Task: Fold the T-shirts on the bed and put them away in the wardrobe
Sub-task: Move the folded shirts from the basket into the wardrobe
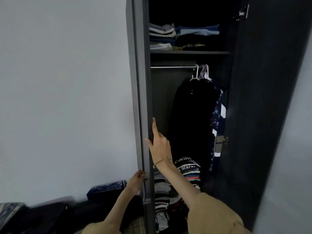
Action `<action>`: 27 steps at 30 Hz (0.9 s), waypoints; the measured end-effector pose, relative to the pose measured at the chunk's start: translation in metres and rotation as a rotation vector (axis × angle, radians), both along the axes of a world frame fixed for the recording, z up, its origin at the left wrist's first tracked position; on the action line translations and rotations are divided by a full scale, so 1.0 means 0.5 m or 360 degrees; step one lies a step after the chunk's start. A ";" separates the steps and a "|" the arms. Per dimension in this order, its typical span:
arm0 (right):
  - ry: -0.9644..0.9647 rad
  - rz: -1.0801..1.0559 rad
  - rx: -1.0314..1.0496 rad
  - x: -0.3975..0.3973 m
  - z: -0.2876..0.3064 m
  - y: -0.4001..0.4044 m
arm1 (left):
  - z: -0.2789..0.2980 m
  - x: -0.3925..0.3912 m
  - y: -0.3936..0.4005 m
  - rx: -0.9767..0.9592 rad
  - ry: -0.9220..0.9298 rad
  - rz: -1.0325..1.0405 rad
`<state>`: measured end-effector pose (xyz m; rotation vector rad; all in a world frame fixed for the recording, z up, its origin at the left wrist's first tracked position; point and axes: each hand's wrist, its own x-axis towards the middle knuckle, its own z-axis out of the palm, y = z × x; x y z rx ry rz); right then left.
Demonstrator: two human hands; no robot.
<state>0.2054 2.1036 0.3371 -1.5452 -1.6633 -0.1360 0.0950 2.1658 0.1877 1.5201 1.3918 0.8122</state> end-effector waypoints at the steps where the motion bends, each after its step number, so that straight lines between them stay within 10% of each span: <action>1: -0.0001 -0.0028 -0.0007 -0.019 0.002 -0.003 | 0.000 -0.015 0.002 0.0004 0.0041 -0.0031; 27: 0.0367 -0.0157 -0.0921 -0.259 -0.140 -0.111 | 0.011 -0.309 -0.174 -0.0319 -0.0374 -0.0024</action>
